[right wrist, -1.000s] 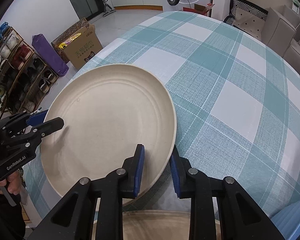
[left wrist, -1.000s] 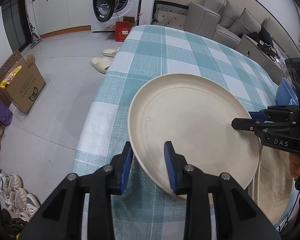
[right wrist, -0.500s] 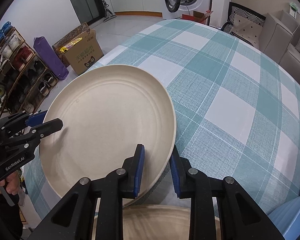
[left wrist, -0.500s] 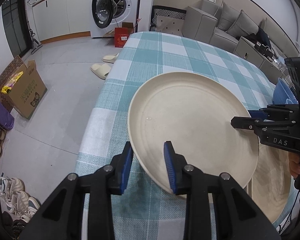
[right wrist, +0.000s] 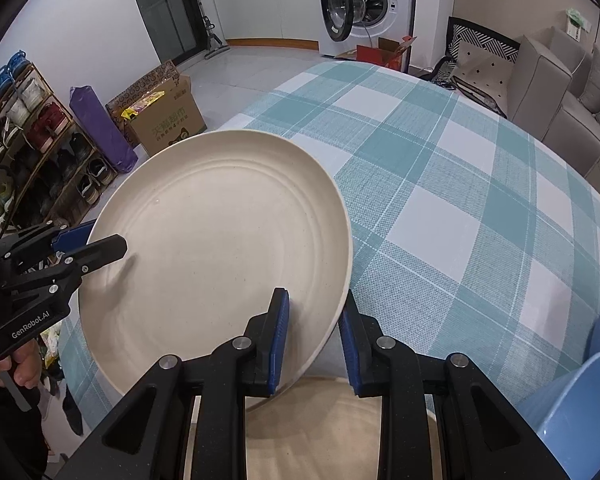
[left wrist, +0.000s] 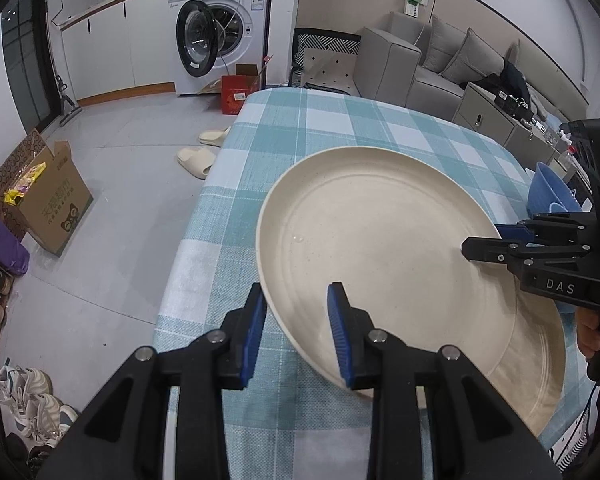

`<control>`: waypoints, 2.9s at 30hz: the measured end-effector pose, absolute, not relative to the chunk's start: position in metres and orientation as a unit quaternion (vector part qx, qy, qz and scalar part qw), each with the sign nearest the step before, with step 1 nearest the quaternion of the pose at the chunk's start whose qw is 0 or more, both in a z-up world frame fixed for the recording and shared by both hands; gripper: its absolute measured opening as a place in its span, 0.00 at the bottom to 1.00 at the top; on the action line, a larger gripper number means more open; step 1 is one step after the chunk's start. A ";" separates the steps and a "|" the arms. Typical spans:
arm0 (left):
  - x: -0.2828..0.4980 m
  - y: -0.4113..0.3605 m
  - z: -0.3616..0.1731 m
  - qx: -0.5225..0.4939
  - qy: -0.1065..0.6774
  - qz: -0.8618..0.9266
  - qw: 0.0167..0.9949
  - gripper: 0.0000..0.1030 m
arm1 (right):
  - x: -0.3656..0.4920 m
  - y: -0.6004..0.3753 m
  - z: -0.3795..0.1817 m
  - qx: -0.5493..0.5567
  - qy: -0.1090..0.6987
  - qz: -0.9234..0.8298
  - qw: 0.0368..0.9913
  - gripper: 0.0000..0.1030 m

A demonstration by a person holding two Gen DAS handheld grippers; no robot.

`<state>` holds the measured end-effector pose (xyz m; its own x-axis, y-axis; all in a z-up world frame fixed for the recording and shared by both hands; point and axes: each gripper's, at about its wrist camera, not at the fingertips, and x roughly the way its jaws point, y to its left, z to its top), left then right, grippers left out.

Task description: Organize plates and bowls

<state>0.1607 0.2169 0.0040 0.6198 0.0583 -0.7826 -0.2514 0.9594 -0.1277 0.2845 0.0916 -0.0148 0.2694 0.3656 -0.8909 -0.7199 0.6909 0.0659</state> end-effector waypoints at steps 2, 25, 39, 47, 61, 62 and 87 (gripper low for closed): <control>0.160 0.213 0.008 -0.110 0.424 0.084 0.895 0.29 | 0.281 0.088 -0.011 -0.178 0.490 0.347 0.779 0.24; 0.142 0.160 0.038 -0.085 0.406 0.036 0.909 0.29 | 0.243 0.018 0.032 -0.157 0.473 0.315 0.808 0.24; 0.126 0.127 0.034 -0.067 0.407 0.019 0.911 0.29 | 0.213 -0.017 0.034 -0.155 0.476 0.294 0.814 0.25; 0.114 0.111 0.029 -0.055 0.409 0.008 0.911 0.29 | 0.190 -0.038 0.029 -0.154 0.478 0.284 0.817 0.25; 0.102 0.092 0.016 -0.044 0.420 -0.008 0.907 0.29 | 0.161 -0.059 0.014 -0.158 0.491 0.266 0.814 0.24; 0.101 0.092 0.015 -0.044 0.420 -0.008 0.906 0.29 | 0.160 -0.060 0.013 -0.159 0.491 0.265 0.814 0.25; 0.115 0.059 -0.009 0.009 0.449 -0.003 0.894 0.29 | 0.159 -0.080 -0.005 -0.170 0.511 0.237 0.809 0.24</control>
